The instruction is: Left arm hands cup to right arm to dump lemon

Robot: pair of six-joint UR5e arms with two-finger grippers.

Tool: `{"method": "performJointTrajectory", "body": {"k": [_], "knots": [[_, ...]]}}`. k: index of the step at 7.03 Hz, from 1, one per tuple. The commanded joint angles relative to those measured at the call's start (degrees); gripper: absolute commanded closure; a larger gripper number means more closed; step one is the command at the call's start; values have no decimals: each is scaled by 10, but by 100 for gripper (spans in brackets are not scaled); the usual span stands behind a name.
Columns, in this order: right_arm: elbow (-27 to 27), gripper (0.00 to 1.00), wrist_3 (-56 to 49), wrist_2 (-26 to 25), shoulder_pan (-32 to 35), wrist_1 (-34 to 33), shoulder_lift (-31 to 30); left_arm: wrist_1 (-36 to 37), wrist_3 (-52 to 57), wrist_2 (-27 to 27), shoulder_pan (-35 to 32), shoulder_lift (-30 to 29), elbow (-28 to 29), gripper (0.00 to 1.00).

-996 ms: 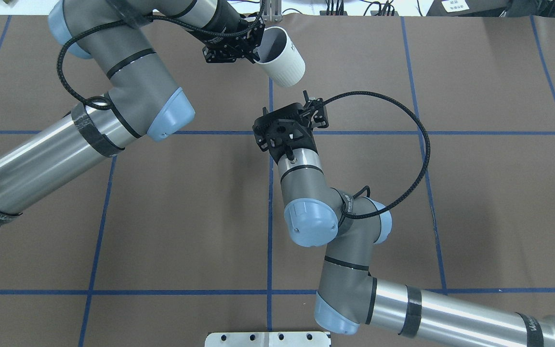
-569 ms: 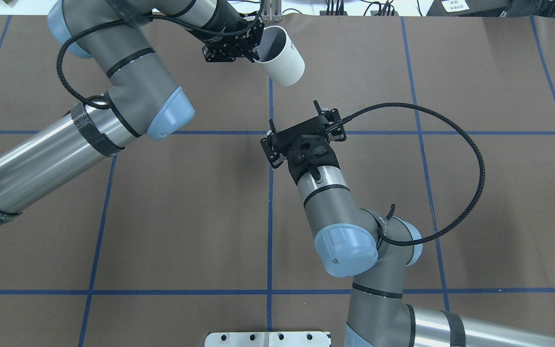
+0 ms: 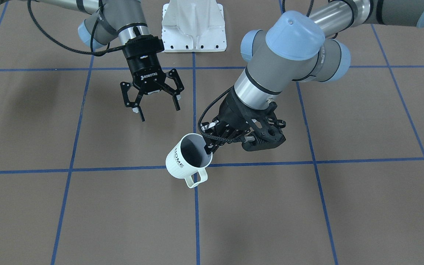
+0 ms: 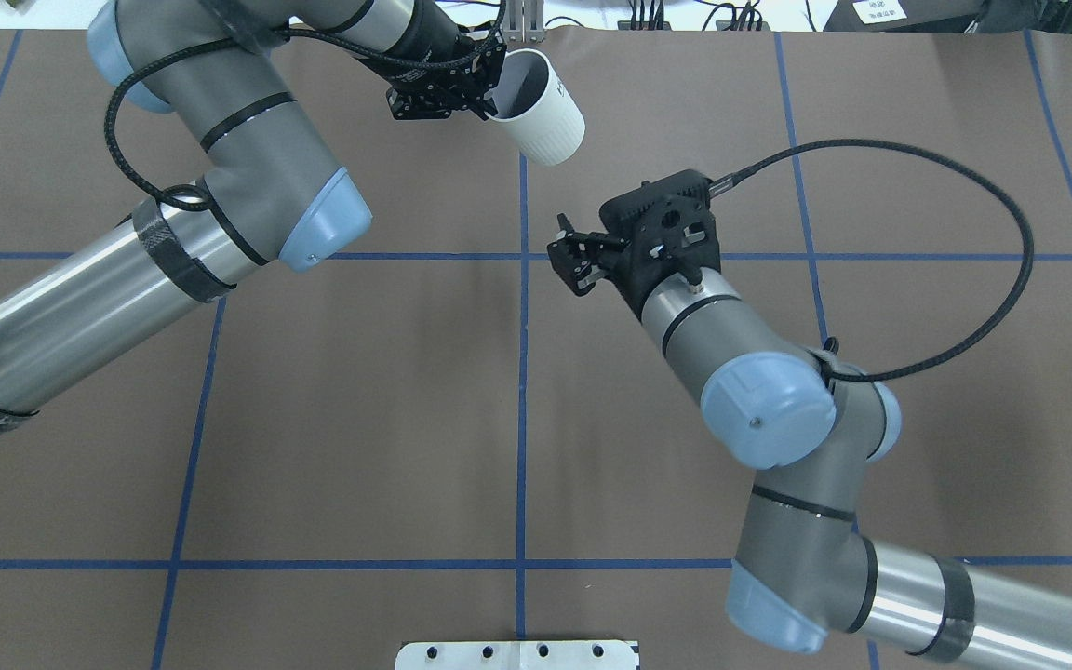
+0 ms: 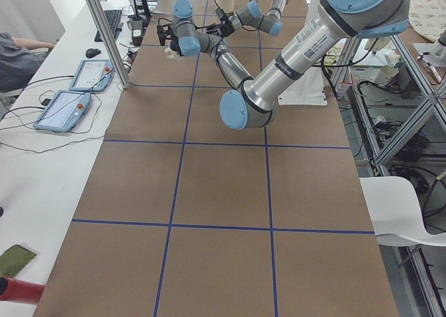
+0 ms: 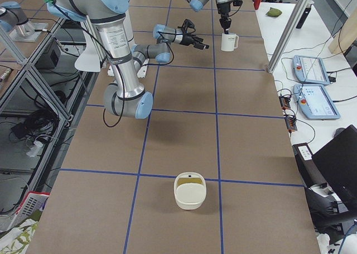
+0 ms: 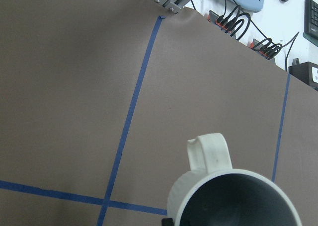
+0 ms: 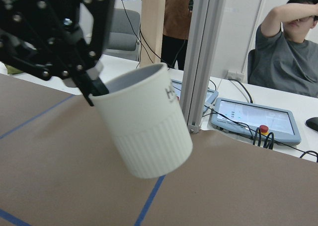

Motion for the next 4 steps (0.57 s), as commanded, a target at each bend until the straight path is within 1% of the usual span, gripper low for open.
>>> {"method": "performJointTrajectory", "body": {"k": [1, 2, 4], "knots": [[3, 1, 42, 138, 91, -62, -9, 0, 0, 10, 0, 3, -1, 100], [3, 1, 42, 207, 131, -92, -11, 0, 0, 10, 0, 10, -2, 100], [3, 1, 42, 308, 197, -163, -11, 1, 7, 6, -1, 11, -2, 100]]}}
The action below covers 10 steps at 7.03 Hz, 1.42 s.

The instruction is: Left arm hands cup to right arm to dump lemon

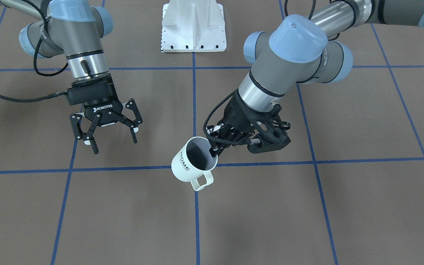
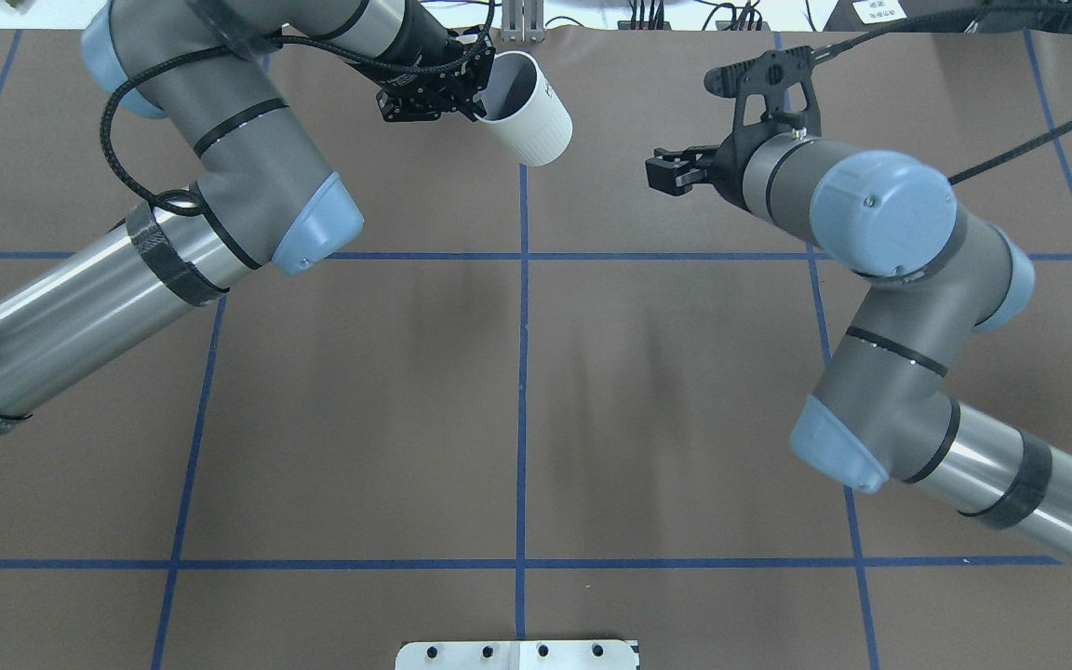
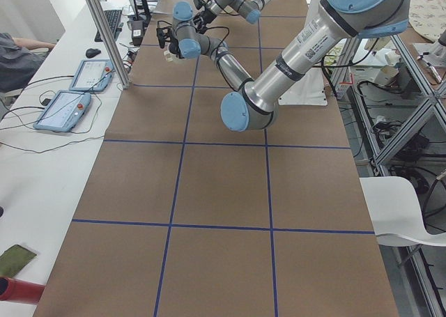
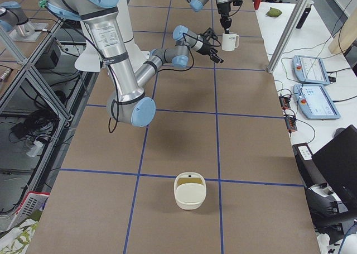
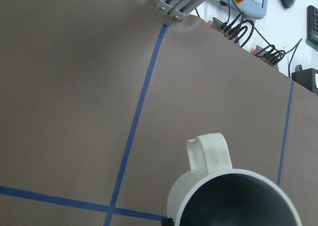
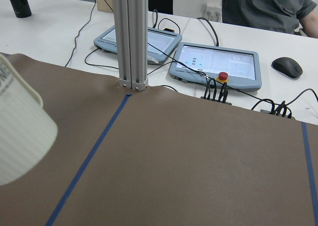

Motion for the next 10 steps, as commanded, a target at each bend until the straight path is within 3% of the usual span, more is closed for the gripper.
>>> {"method": "performJointTrajectory", "body": {"k": [1, 3, 4, 6, 8, 10], "knots": [[-1, 1, 1, 143, 84, -82, 2, 1, 8, -3, -2, 5, 0, 100], [-8, 1, -8, 284, 156, -166, 2, 2, 52, -6, -15, 29, -9, 100], [-9, 0, -14, 303, 181, -176, 1, 12, 85, -20, -30, 53, -21, 100], [-16, 0, -135, 402, 257, -243, -6, 82, 178, -36, -53, 96, -64, 100], [-16, 0, -295, 410, 318, -346, -13, 128, 289, -35, -75, 172, -112, 100], [-22, 0, -349, 412, 359, -375, -29, 127, 422, -36, -92, 290, -161, 100]]}}
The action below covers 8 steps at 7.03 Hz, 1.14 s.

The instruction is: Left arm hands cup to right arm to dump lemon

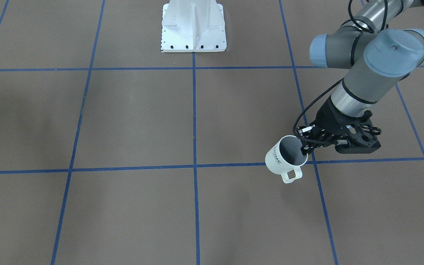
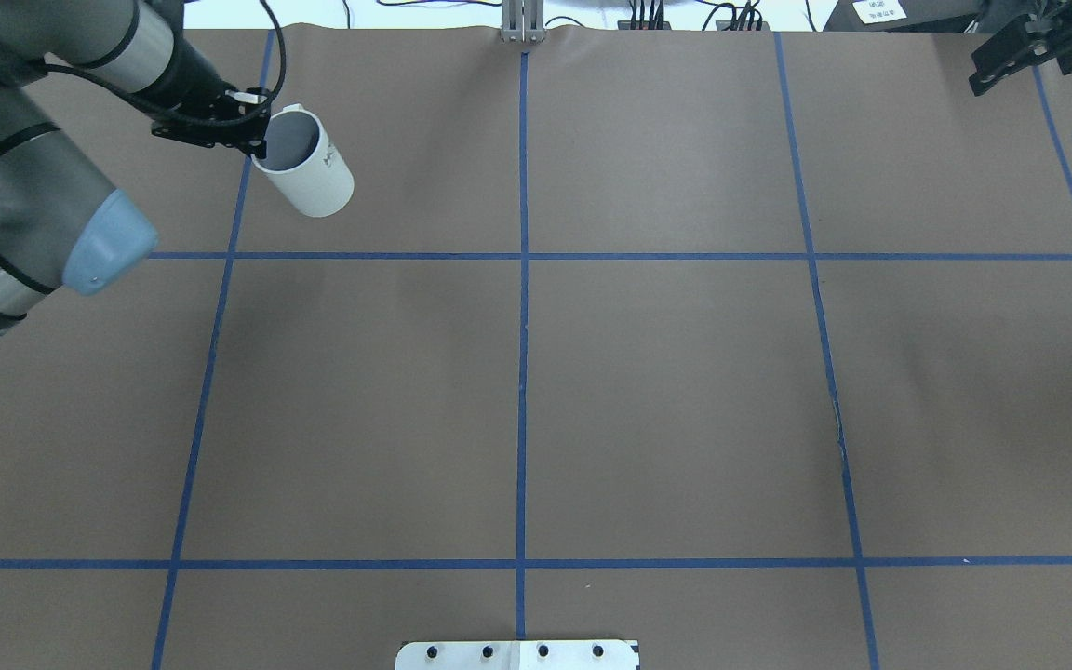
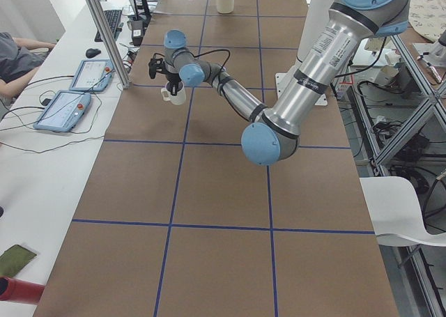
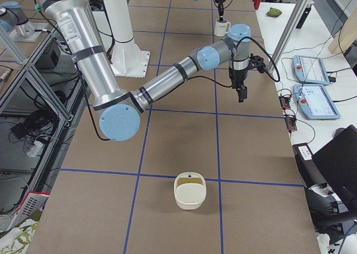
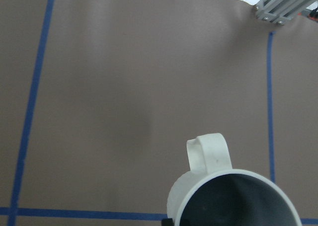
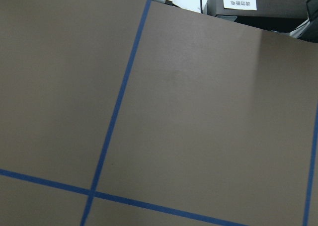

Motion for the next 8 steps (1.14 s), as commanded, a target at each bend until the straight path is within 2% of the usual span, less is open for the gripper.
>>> {"method": "performJointTrajectory", "body": {"k": [1, 2, 3, 6, 7, 8], "knots": [[-20, 0, -44, 15, 44, -18, -11, 0, 140, -1, -25, 117, -41, 100], [-36, 0, -56, 48, 66, -15, -11, -9, 202, -1, -41, 160, -42, 100], [-39, 0, -82, 56, 79, -15, -16, -19, 244, -2, -53, 192, -42, 100], [-56, 0, -101, 90, 97, -15, -24, -86, 251, -2, -53, 252, -34, 100], [-72, 0, -101, 90, 99, -15, -23, -86, 251, -2, -53, 252, -32, 95], [-84, 0, -112, 90, 101, -15, -23, -86, 251, -1, -53, 253, -28, 83]]}}
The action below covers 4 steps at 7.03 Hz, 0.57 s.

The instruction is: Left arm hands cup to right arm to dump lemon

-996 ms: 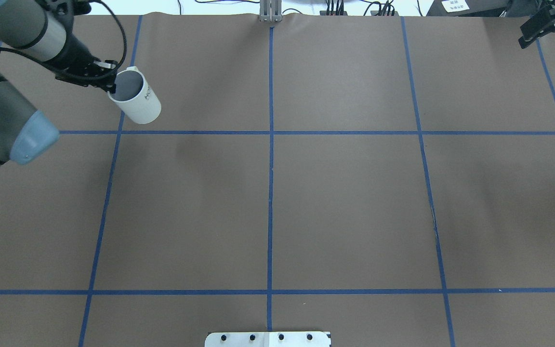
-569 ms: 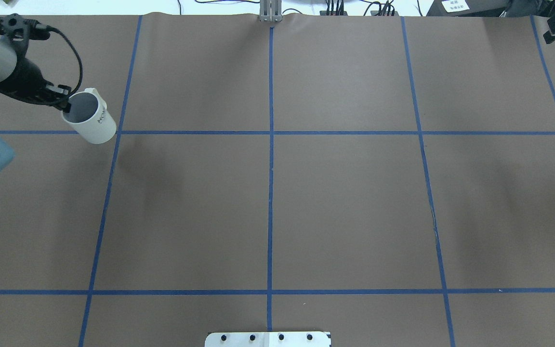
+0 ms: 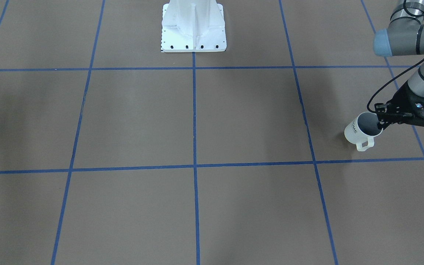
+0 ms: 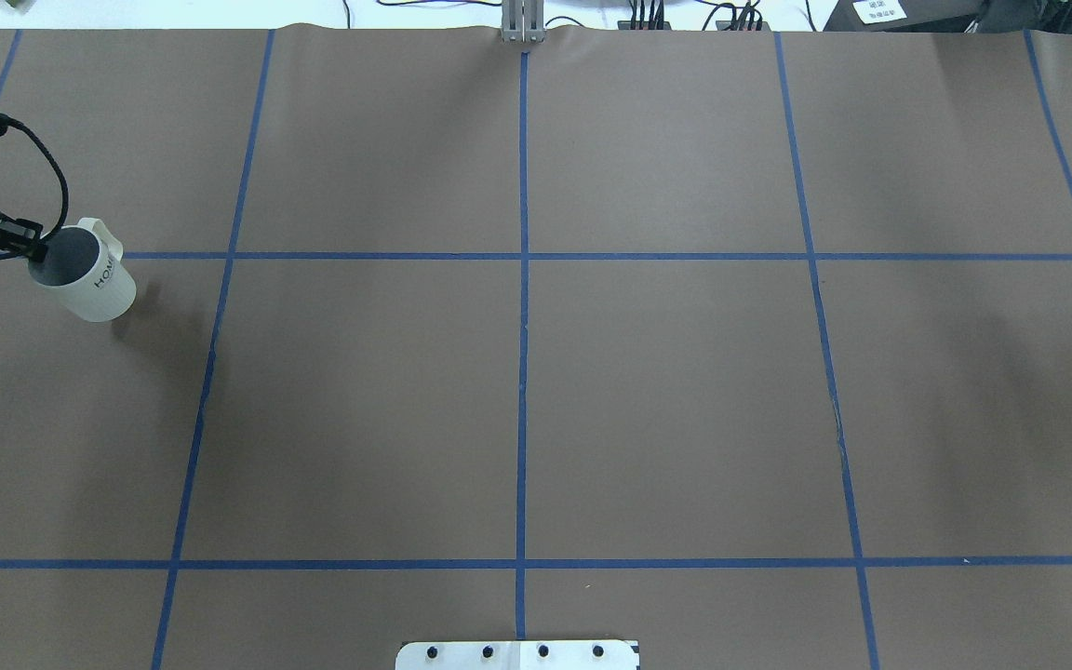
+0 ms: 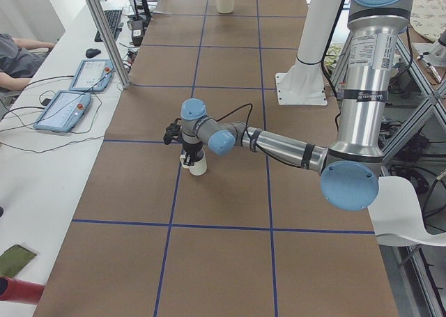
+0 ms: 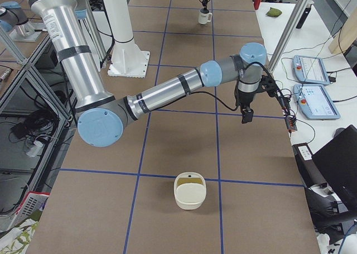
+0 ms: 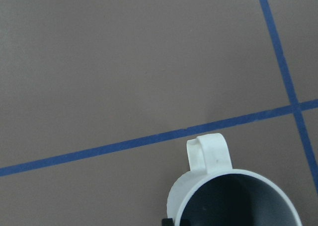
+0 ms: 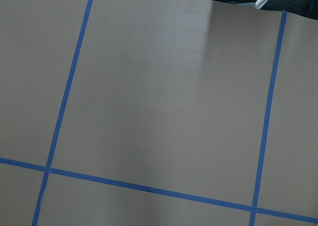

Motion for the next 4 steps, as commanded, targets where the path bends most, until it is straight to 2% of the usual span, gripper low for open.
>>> {"method": "performJointTrajectory", "body": {"k": [1, 2, 3, 4], "knots": [[-37, 0, -56, 1, 10, 0, 0, -3, 0, 2, 0, 3, 7, 75], [-46, 0, -68, 2, 18, 0, 0, -3, 1, 2, 0, 3, 5, 30], [-46, 0, -68, 3, 23, -1, 0, -6, 1, 1, -1, 9, -3, 0], [-47, 0, -68, 1, 25, -3, 0, -2, 2, 2, -21, 7, -14, 0]]}}
